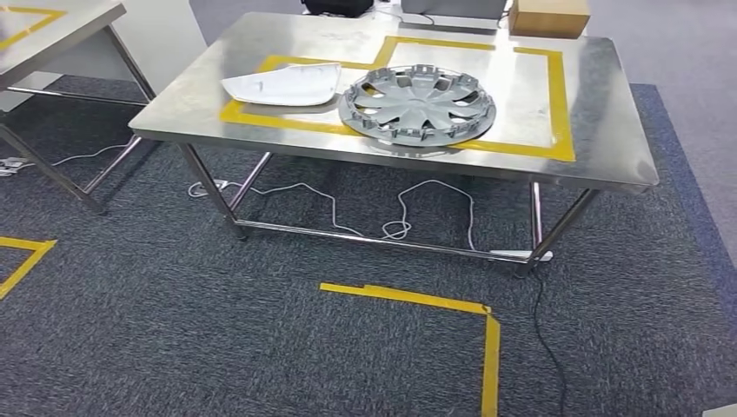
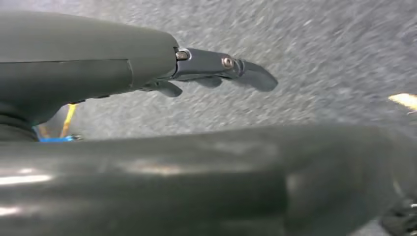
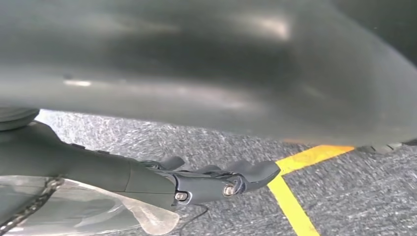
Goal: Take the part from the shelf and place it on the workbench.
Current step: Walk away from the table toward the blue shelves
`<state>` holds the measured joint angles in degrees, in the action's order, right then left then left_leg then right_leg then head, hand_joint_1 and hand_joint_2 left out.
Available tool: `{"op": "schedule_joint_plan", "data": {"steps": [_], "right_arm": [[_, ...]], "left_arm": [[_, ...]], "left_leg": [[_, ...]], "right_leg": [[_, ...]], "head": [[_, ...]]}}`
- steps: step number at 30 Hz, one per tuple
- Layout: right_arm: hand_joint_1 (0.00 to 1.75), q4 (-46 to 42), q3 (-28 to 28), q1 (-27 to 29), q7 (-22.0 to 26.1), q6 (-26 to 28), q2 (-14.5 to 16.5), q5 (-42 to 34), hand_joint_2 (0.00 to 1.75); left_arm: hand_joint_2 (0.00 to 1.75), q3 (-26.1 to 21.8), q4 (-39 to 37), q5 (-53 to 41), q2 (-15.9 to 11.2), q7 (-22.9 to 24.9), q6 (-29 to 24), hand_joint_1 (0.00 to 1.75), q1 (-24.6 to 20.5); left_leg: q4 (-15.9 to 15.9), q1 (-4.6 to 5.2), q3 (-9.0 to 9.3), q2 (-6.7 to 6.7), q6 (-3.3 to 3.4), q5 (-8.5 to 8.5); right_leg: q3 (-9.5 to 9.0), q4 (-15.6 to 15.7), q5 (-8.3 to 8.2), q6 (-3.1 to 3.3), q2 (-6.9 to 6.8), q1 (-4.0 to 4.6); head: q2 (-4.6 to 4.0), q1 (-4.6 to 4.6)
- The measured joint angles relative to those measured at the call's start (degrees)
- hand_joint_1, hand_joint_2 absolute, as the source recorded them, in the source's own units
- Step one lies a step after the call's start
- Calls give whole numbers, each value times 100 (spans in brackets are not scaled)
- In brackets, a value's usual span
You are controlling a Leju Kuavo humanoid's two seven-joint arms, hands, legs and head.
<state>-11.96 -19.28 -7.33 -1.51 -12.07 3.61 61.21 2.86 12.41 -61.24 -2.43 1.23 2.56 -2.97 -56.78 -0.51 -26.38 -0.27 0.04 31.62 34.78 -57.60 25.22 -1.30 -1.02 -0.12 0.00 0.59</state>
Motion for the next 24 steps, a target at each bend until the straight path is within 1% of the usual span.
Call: {"op": "schedule_joint_plan", "data": {"steps": [1, 2, 3, 4, 5, 6, 7, 8, 9, 10, 11, 12, 13, 14, 16, 17, 18, 19, 20, 21, 22, 23, 24], "right_arm": [[0, 0, 0, -1, -10, -4, -7, 25, 0], [0, -1, 0, 4, -7, 11, -17, 41, 0], [0, -1, 0, 13, 2, 33, -28, 56, 0], [0, 0, 0, 23, 12, 53, -39, 68, 0], [0, 0, 1, 33, 28, 65, -47, 77, 0], [0, 1, 1, 45, 51, 69, -51, 86, 0], [0, 1, 1, 59, 72, 74, -55, 91, 0], [0, 1, 1, 74, 90, 78, -61, 100, 0], [0, 1, 1, 89, 99, 81, -70, 112, 0], [0, 1, 0, 101, 101, 84, -81, 125, 0], [0, 1, 0, 110, 101, 85, -96, 134, 0], [0, 1, 0, 119, 102, 85, -109, 138, 0], [0, 1, 0, 132, 104, 86, -119, 139, 0], [0, 1, 0, 146, 108, 85, -125, 138, 0], [0, 1, -7, 192, 149, 88, -126, 101, 0], [0, 2, -20, 228, 192, 104, -129, 69, 0], [0, 3, -42, 283, 242, 128, -136, 32, 0], [0, 4, -68, 345, 288, 155, -146, 4, 0], [0, 7, -93, 410, 322, 183, -162, -15, 0], [0, 11, -117, 470, 349, 199, -180, -25, 0], [0, 16, -137, 514, 369, 207, -198, -26, 0], [0, 22, -155, 544, 384, 210, -215, -20, 0], [0, 27, -172, 558, 396, 208, -230, -7, 0]], "left_arm": [[0, 6, -4, -99, 53, 140, -89, 0, -4], [0, 12, -6, -183, 108, 250, -226, 0, -18], [0, 16, -7, -211, 157, 310, -345, 0, -44], [0, 9, -7, -171, 201, 318, -412, 0, -75], [0, -23, -6, -85, 246, 280, -416, 0, -103], [0, -64, -7, 10, 281, 223, -372, 0, -117], [0, -105, -7, 59, 316, 170, -322, 0, -113], [0, -137, -10, 53, 350, 128, -278, 0, -95], [0, -146, -17, 22, 375, 97, -241, 0, -67], [0, -150, -25, 6, 400, 73, -207, 0, -36], [0, -160, -33, 12, 423, 56, -182, 0, -12], [0, -176, -38, 42, 440, 40, -172, 0, 0], [0, -203, -39, 93, 453, 21, -172, 0, 4], [0, -243, -39, 170, 463, -1, -189, 0, 7], [0, -377, -40, 382, 486, -71, -325, 0, 49], [0, -463, -42, 501, 518, -144, -444, 0, 85], [0, -556, -44, 626, 558, -248, -566, 0, 118], [0, -652, -46, 757, 607, -375, -665, 0, 137], [0, -765, -48, 900, 677, -511, -743, 0, 149], [0, -882, -50, 1021, 745, -618, -784, 0, 152], [0, -999, -52, 1119, 817, -687, -792, 0, 156], [0, -1106, -57, 1184, 884, -719, -767, 0, 163], [0, -1192, -65, 1214, 939, -715, -718, 0, 170]], "left_leg": [[5, 3, -39, 0, 57, -46], [17, 3, -77, 7, 111, -103], [31, -2, -125, 20, 163, -165], [38, -5, -182, 37, 200, -225], [34, 3, -250, 64, 223, -280], [29, 10, -317, 93, 233, -331], [23, 19, -379, 124, 231, -379], [18, 25, -434, 161, 224, -421], [14, 28, -476, 200, 213, -456], [12, 29, -508, 242, 199, -486], [9, 28, -536, 287, 181, -514], [-6, 37, -569, 338, 161, -537], [-19, 43, -605, 389, 136, -566], [-30, 45, -642, 444, 106, -597], [-42, 37, -702, 558, 34, -652], [-82, 37, -735, 537, 2, -622], [-213, 37, -800, 463, -28, -520], [-457, 35, -906, 350, -51, -348], [-806, 33, -1049, 224, -76, -132], [-1202, 22, -1205, 152, -98, 71], [-1514, 14, -1313, 114, -112, 199], [-1659, 9, -1336, 92, -116, 227], [-1578, 6, -1248, 72, -111, 147]], "right_leg": [[21, 0, -30, -43, -6, -14], [66, -39, 10, -81, 3, -26], [143, -180, 141, -114, 19, -34], [258, -441, 349, -135, 42, -42], [396, -810, 606, -151, 63, -43], [518, -1195, 826, -161, 73, -45], [578, -1469, 955, -164, 78, -46], [540, -1556, 982, -162, 83, -45], [385, -1406, 903, -152, 93, -45], [130, -1056, 756, -134, 137, -46], [-158, -622, 624, -107, 253, -48], [-410, -224, 533, -83, 366, -57], [-576, 46, 488, -60, 456, -62], [-646, 164, 487, -40, 499, -63], [-643, 182, 452, 15, 383, -69], [-637, 189, 427, 49, 314, -78], [-633, 204, 404, 83, 235, -88], [-627, 215, 389, 105, 151, -94], [-616, 213, 385, 115, 65, -84], [-601, 210, 384, 120, -28, -76], [-588, 206, 384, 119, -116, -68], [-577, 200, 383, 119, -199, -61], [-569, 193, 383, 118, -273, -57]], "head": [[0, 5], [0, 3], [0, -9], [0, -19], [0, -31], [0, -39], [0, -38], [0, -38], [0, -39], [0, -39], [0, -40], [0, -37], [0, -34], [0, -32], [0, -30], [0, -26], [0, -5], [0, 15], [0, 36], [0, 52], [0, 52], [0, 52], [0, 53]]}}
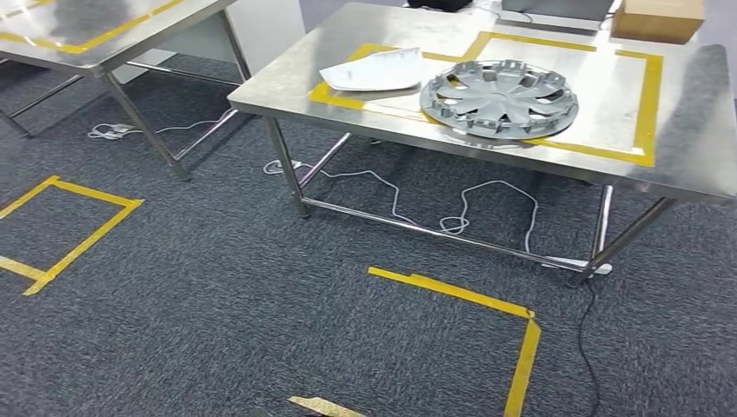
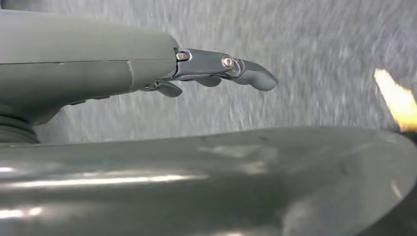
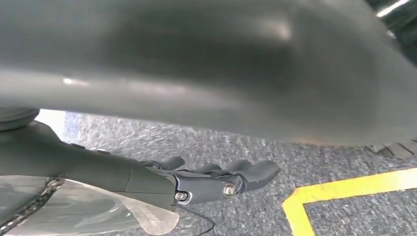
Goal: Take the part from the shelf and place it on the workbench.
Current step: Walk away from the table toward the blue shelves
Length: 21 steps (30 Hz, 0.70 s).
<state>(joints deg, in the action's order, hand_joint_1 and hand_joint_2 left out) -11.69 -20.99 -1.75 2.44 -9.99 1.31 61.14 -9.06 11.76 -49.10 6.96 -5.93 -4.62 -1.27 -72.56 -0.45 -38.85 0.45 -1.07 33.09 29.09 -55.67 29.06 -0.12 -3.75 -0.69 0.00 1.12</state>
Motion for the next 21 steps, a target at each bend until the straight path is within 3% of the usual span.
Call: {"op": "schedule_joint_plan", "data": {"steps": [2, 4, 5, 7, 9, 11, 13, 14, 15, 17, 18, 20, 21], "right_arm": [[0, 4, -17, 0, 6, -9, -18, 41, 0], [0, 5, -20, -3, 24, -12, -32, 101, 0], [0, 6, -20, -12, 40, -16, -40, 140, 0], [0, 7, -18, -42, 75, -34, -57, 204, 0], [0, 8, -16, -69, 93, -72, -80, 242, 0], [0, 14, -13, -64, 77, -108, -101, 261, 0], [0, 22, -10, -34, 34, -121, -106, 266, 0], [0, 25, -10, -20, 18, -123, -110, 269, 0], [0, 27, -10, -8, 8, -122, -114, 272, 0], [0, 29, -10, -2, 7, -123, -123, 279, 0], [0, 33, -9, -2, 8, -133, -127, 287, 0], [0, 41, -8, -8, 13, -165, -131, 316, 0], [0, 45, -8, -13, 15, -185, -131, 332, 0]], "left_arm": [[0, -104, -14, -62, 72, 76, 97, 0, 7], [0, -109, -19, -361, 110, 272, 165, 0, -10], [0, -75, -21, -571, 119, 402, 221, 0, -18], [0, 43, -28, -960, 105, 619, 339, 0, -3], [87, 172, -32, -1172, 78, 710, 316, 0, 29], [175, 261, -33, -1225, 75, 740, 207, 0, 20], [175, 305, -37, -1223, 83, 775, 143, 0, 2], [175, 320, -40, -1221, 84, 796, 134, 0, 6], [175, 332, -44, -1221, 82, 810, 128, 0, 12], [175, 352, -50, -1215, 84, 840, 184, 0, 16], [175, 358, -52, -1197, 88, 872, 281, 0, 7], [175, 360, -54, -1129, 98, 951, 578, 0, -29], [175, 354, -55, -1087, 101, 982, 711, 0, -44]], "left_leg": [[699, 11, 431, -141, 43, -333], [1348, 63, 770, -370, 111, -508], [1482, 88, 820, -437, 147, -515], [1520, 103, 794, -366, 220, -522], [1567, 83, 780, -255, 300, -575], [1595, 62, 750, -131, 373, -630], [1591, 63, 711, 20, 400, -659], [1589, 65, 704, 101, 398, -669], [1585, 64, 701, 181, 391, -675], [1572, 59, 701, 337, 367, -686], [1553, 67, 687, 413, 343, -688], [1507, 74, 622, 563, 279, -704], [1491, 71, 581, 635, 236, -723]], "right_leg": [[-4, -14, 5, -9, -124, 9], [-4, -37, 19, -43, -238, 43], [2, -46, 21, -66, -294, 58], [3, -45, 19, -119, -400, 69], [54, -151, 136, -176, -225, 47], [303, -686, 476, -216, 146, 18], [659, -1463, 803, -234, 324, 9], [765, -1683, 834, -240, 348, 6], [770, -1673, 747, -244, 360, 2], [490, -1045, 333, -244, 471, -24], [311, -647, 172, -245, 634, -48], [70, -166, 50, -234, 886, -85], [48, -126, 74, -217, 911, -83]], "head": [[0, 0], [0, 1], [0, -1], [0, -4], [0, -15], [0, -36], [0, -44], [0, -42], [0, -43], [0, -43], [0, -44], [0, -38], [0, -35]]}}
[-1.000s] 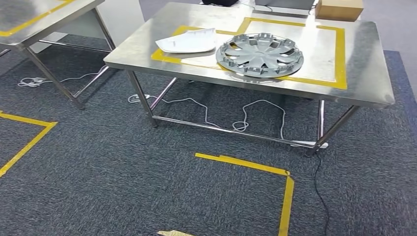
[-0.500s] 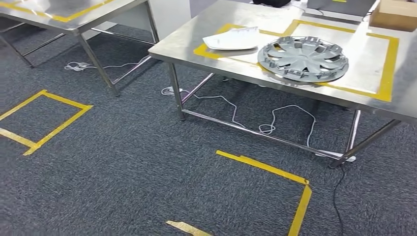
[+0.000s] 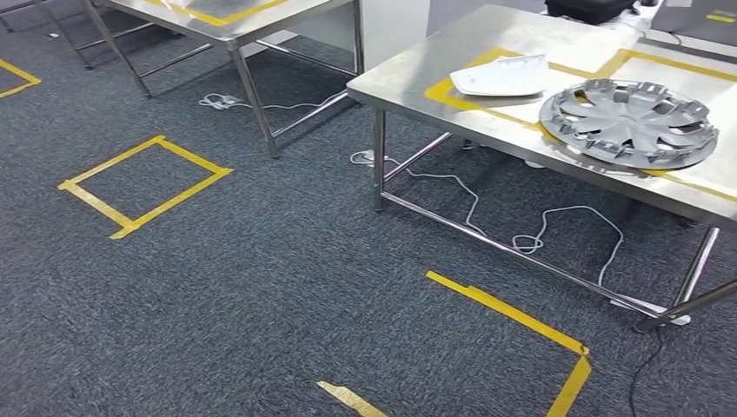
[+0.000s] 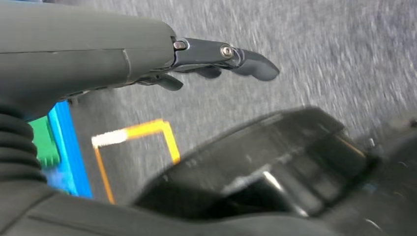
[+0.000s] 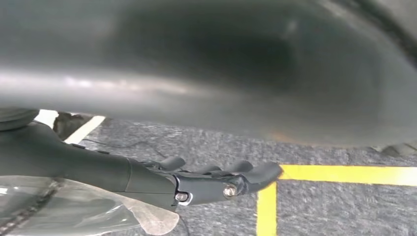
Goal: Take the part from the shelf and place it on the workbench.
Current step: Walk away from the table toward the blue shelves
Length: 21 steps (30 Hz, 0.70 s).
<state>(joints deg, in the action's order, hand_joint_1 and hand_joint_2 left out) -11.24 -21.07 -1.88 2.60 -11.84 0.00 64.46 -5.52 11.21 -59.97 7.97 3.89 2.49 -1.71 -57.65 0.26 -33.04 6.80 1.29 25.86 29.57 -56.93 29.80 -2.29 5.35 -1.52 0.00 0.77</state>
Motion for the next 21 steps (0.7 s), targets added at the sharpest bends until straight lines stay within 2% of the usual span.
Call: {"op": "schedule_joint_plan", "data": {"steps": [1, 2, 3, 4, 6, 7, 8, 9, 10, 11, 13, 14, 15, 18, 21], "right_arm": [[0, 1, 0, -7, 3, -12, 1, 12, 0], [0, 1, 0, -14, 4, -21, 2, 22, 0], [0, 1, 0, -16, 5, -27, 1, 28, 0], [0, 1, 0, -12, 7, -30, 0, 31, 0], [0, 3, 0, 2, 21, -31, -5, 26, 0], [0, 5, 0, 9, 43, -28, -7, 14, 0], [0, 7, 0, 10, 73, -25, -8, -7, 0], [0, 9, -1, 10, 108, -20, -9, -28, 0], [0, 9, -1, 9, 147, -13, -8, -43, 0], [0, 9, -1, 6, 180, -7, -8, -45, 0], [0, 11, -1, 12, 225, 5, -7, -2, 0], [0, 12, -1, 14, 237, 10, -7, 31, 0], [0, 13, 0, 14, 249, 15, -7, 66, 0], [0, 14, 3, -7, 290, 35, -7, 136, 0], [0, 14, 4, -12, 298, 41, -7, 147, 0]], "left_arm": [[131, -8, -1, 31, 1, 17, 94, 0, -12], [87, -15, -2, 51, 4, 28, 152, 0, -18], [44, -21, -3, 59, 9, 35, 189, 0, -22], [0, -24, -3, 79, 13, 42, 217, 0, -26], [0, -60, -4, 247, 25, 72, 255, 0, -24], [0, -123, -4, 414, 33, 101, 226, 0, -15], [0, -214, -4, 566, 41, 131, 153, 0, 2], [0, -316, -4, 659, 49, 160, 32, 0, 23], [0, -399, -4, 667, 53, 179, -105, 0, 46], [0, -447, -4, 579, 51, 191, -224, 0, 63], [0, -443, -4, 280, 47, 220, -400, 0, 65], [0, -411, -4, 120, 49, 236, -467, 0, 56], [0, -371, -4, -8, 55, 250, -524, 0, 50], [0, -287, -5, -156, 74, 283, -619, 0, 72], [0, -276, -6, -160, 75, 291, -630, 0, 82]], "left_leg": [[-5, -11, -36, 79, -40, -25], [-21, -14, -63, 93, -76, -29], [-93, -10, -105, 11, -109, 22], [-269, -2, -184, -132, -138, 144], [-943, -5, -464, -475, -187, 536], [-1323, -17, -617, -554, -204, 707], [-1577, -26, -707, -591, -212, 789], [-1629, -32, -701, -613, -211, 765], [-1457, -34, -585, -636, -201, 643], [-1106, -29, -384, -691, -179, 463], [-354, 19, 12, -944, -109, 221], [-133, 47, 113, -1043, -70, 180], [-41, 73, 137, -1087, -37, 188], [-2, 83, 106, -938, 37, 165], [21, 79, 116, -903, 58, 151]], "right_leg": [[-5, 0, -7, 29, -75, 0], [4, 3, -23, 64, -161, -2], [6, 9, -37, 106, -249, -6], [5, 19, -49, 142, -344, -12], [12, 21, -49, 186, -527, 10], [16, 20, -46, 192, -622, 24], [19, 19, -43, 196, -715, 36], [20, 19, -40, 198, -804, 45], [17, 19, -37, 197, -884, 51], [8, 19, -32, 193, -960, 56], [-8, 13, -15, 165, -1094, 77], [-10, 9, -7, 143, -1162, 91], [-12, 8, -1, 120, -1228, 102], [-45, 19, 12, 54, -1388, 109], [-58, 19, 22, 36, -1417, 110]], "head": [[0, 2], [0, 0], [0, 19], [0, 41], [0, 84], [0, 86], [0, 84], [0, 85], [0, 85], [0, 86], [0, 90], [0, 89], [0, 92], [0, 96], [0, 96]]}}
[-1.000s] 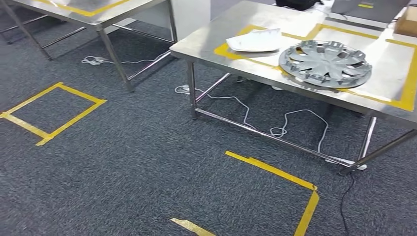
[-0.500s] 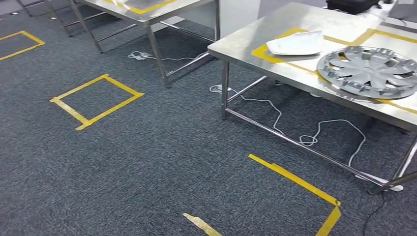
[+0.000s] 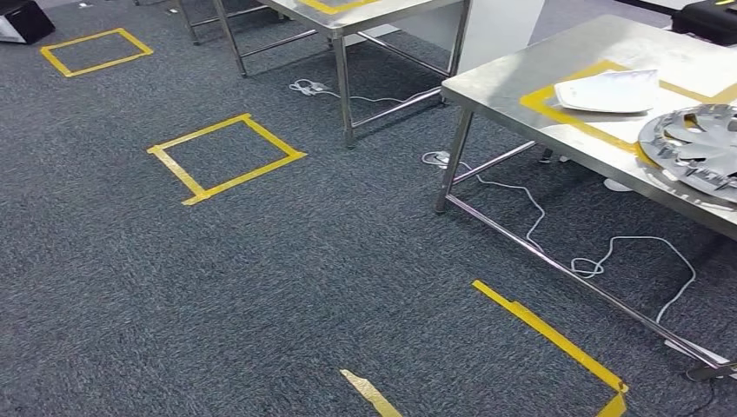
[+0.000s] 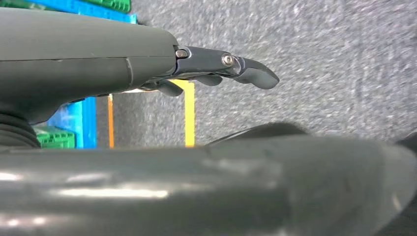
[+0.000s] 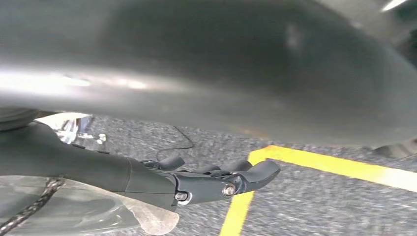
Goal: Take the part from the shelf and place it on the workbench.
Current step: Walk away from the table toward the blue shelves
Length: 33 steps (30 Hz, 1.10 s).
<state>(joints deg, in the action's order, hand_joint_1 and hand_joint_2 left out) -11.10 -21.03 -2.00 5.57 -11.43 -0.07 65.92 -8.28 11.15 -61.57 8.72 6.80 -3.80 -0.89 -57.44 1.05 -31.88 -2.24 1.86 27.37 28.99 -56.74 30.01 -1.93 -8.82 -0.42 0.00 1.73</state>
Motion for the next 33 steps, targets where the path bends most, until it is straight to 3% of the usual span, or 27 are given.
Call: {"op": "schedule_joint_plan", "data": {"steps": [2, 3, 5, 7, 9, 11, 13, 14, 16, 18, 20, 21, 22, 24, 26, 28, 29, 31, 33], "right_arm": [[0, 0, 2, -1, 3, 1, -2, 12, 0], [0, 0, 7, -3, 6, 2, -5, 29, 0], [0, 1, 49, 13, 13, 9, -20, 78, 0], [0, 2, 84, 23, 21, 2, -39, 91, 0], [0, 4, 83, 11, 26, -25, -53, 80, 0], [0, 7, 83, 7, 14, -50, -57, 71, 0], [0, 7, 83, 0, 3, -61, -56, 59, 0], [0, 7, 83, -4, 4, -63, -57, 55, 0], [0, 7, 81, 5, 8, -59, -62, 41, 0], [0, 8, 79, 21, 1, -54, -66, 20, 0], [0, 9, 76, 28, -27, -54, -66, -1, 0], [0, 9, 75, 26, -57, -55, -65, -9, 0], [0, 9, 73, 23, -86, -57, -63, -20, 0], [0, 9, 67, 20, -128, -66, -57, -44, 0], [0, 9, 55, 20, -132, -74, -53, -68, 0], [0, 8, 36, 3, -133, -76, -49, -79, 0], [0, 8, 27, -10, -133, -76, -45, -80, 0], [0, 7, 10, -10, -132, -75, -38, -84, 0], [0, 9, -13, 10, -138, -80, -31, -99, 0]], "left_arm": [[0, 3, 0, 10, 4, 3, -4, 0, 4], [0, 5, -1, 32, 7, 7, -12, 0, 7], [0, -93, -2, 290, 1, -28, 23, 0, 8], [0, -272, -4, 577, -36, -34, 170, 0, 10], [0, -385, -4, 629, -73, 7, 303, 0, 10], [0, -425, -4, 540, -97, 12, 327, 0, -6], [0, -428, -4, 403, -126, 11, 320, 0, -4], [0, -423, -4, 340, -140, 8, 319, 0, 5], [0, -395, -4, 186, -161, -5, 322, 0, 6], [0, -329, -4, 2, -163, -37, 327, 0, -16], [0, -234, -4, -160, -162, -100, 322, 0, -31], [0, -189, -4, -216, -162, -134, 320, 0, -32], [0, -151, -4, -250, -162, -165, 319, 0, -31], [0, -108, -4, -274, -164, -201, 325, 0, -40], [0, -83, -4, -282, -166, -218, 330, 0, -63], [0, -68, -4, -284, -170, -224, 330, 0, -64], [0, -65, -4, -284, -173, -225, 331, 0, -50], [0, -63, -4, -284, -177, -225, 332, 0, -44], [0, -55, -4, -279, -172, -233, 342, 0, -65]], "left_leg": [[12, -14, 16, 14, 10, -12], [20, -27, 23, 31, 24, -22], [28, -43, 0, 230, 71, -53], [4, -43, -26, 520, 92, -70], [-52, -42, -50, 698, 57, -58], [-99, -43, -108, 830, -6, -62], [-108, -59, -157, 958, -75, -90], [-131, -60, -176, 932, -104, -77], [-445, -54, -315, 677, -162, 121], [-1173, -69, -645, 381, -211, 490], [-1731, -92, -900, 303, -232, 661], [-1720, -97, -888, 288, -230, 588], [-1472, -99, -759, 260, -218, 416], [-686, -62, -358, 42, -164, 70], [-215, -8, -138, -155, -99, -17], [-149, 13, -139, -97, -45, 12], [-124, 4, -136, -34, -16, -3], [-70, -28, -116, 89, 50, -38], [-56, -44, -118, 219, 94, -53]], "right_leg": [[18, -17, 23, -10, 52, -9], [45, -58, 66, -21, 165, -18], [414, -801, 410, -43, 593, -39], [597, -1135, 424, -45, 905, -52], [291, -450, 90, -43, 1151, -88], [111, -113, 42, -30, 1330, -103], [82, -99, 40, 22, 1242, -90], [73, -89, 26, 56, 1173, -90], [55, -60, 8, 131, 1018, -98], [47, -59, 21, 176, 843, -75], [39, -60, 39, 189, 666, -56], [29, -60, 51, 190, 585, -51], [11, -60, 64, 185, 510, -49], [-26, -62, 104, 155, 376, -32], [-42, -69, 145, 101, 259, -3], [-68, -57, 166, 47, 135, 12], [-77, -65, 192, 22, 165, 7], [26, -300, 363, -25, 462, -16], [380, -980, 687, -49, 787, -33]], "head": [[0, 1], [0, -8], [0, -36], [0, -55], [0, -55], [0, -50], [0, -48], [0, -46], [0, -9], [0, 23], [0, 23], [0, 23], [0, 24], [0, 24], [0, 21], [0, 15], [0, 5], [0, -14], [0, -35]]}}
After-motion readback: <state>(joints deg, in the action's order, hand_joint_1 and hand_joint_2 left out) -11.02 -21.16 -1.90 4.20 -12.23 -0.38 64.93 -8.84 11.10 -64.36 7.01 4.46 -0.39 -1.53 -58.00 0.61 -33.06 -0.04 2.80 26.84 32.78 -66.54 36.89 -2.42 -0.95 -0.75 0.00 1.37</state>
